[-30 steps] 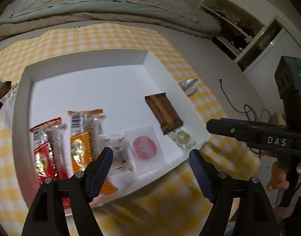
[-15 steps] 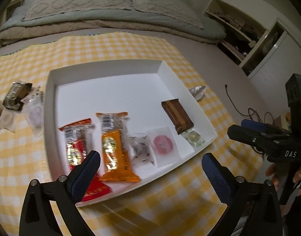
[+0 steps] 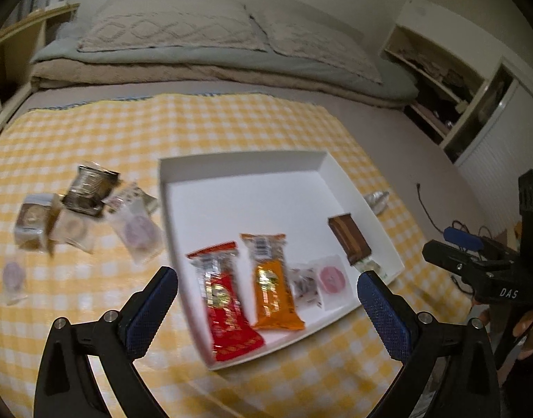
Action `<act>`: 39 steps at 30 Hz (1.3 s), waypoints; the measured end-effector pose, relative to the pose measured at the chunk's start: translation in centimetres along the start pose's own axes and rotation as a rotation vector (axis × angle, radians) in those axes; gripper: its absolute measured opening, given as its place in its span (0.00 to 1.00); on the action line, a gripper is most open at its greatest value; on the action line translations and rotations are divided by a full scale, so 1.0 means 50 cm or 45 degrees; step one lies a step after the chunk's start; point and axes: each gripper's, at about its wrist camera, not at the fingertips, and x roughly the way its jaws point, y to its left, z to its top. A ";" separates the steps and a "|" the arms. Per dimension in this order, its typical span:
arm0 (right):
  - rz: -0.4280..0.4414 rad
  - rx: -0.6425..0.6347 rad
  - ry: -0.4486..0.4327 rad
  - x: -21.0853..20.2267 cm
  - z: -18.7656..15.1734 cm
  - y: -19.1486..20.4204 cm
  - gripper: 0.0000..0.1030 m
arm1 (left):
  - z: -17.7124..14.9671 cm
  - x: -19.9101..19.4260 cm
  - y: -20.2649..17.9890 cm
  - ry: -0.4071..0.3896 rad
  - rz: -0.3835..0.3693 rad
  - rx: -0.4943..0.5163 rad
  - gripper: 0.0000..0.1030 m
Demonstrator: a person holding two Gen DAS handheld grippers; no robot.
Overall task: Organize snacks
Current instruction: 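Lift both tools away from the tray toward the remaining snacks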
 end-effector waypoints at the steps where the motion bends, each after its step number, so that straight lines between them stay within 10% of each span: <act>1: 0.004 -0.003 -0.007 0.000 0.005 0.009 1.00 | 0.001 -0.012 0.010 -0.010 0.007 -0.007 1.00; 23: 0.156 -0.181 -0.083 0.067 0.096 0.262 1.00 | -0.007 -0.222 0.227 -0.138 0.214 -0.163 1.00; 39: 0.236 -0.369 -0.016 0.195 0.144 0.444 1.00 | 0.030 -0.235 0.382 0.034 0.405 -0.276 1.00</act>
